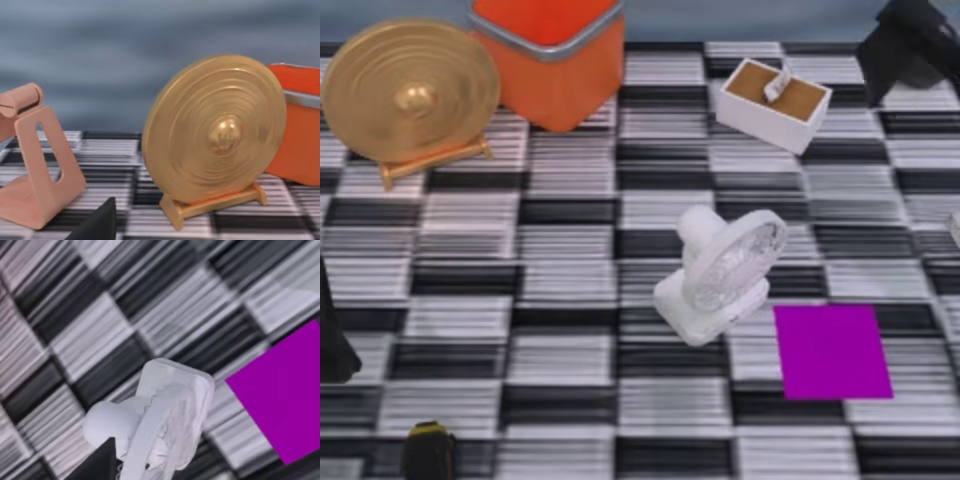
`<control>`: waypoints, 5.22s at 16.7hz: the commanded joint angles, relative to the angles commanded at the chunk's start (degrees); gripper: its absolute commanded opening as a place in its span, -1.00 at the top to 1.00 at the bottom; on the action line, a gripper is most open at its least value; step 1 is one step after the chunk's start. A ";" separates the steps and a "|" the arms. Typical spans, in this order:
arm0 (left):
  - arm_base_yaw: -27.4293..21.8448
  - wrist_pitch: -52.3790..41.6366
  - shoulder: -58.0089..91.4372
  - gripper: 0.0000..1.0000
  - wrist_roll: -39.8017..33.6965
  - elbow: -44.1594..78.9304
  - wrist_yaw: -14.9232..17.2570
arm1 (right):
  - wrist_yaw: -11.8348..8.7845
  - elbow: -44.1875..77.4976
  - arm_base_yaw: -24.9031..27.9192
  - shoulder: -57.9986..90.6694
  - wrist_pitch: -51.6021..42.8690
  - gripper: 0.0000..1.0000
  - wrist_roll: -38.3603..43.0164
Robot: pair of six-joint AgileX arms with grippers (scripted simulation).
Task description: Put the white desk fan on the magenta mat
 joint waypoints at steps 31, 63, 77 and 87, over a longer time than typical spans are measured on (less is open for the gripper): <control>0.00 0.00 0.00 -1.00 0.00 0.00 0.00 | -3.56 23.46 12.85 37.95 -12.03 -0.85 26.33; 0.00 0.00 0.00 -1.00 0.00 0.00 0.00 | -3.55 37.30 13.20 39.13 -24.34 1.00 26.29; 0.00 0.00 0.00 -1.00 0.00 0.00 0.00 | -3.85 8.79 6.90 19.16 -18.43 1.00 50.33; 0.00 0.00 0.00 -1.00 0.00 0.00 0.00 | -3.90 2.30 5.89 15.71 -15.24 1.00 54.61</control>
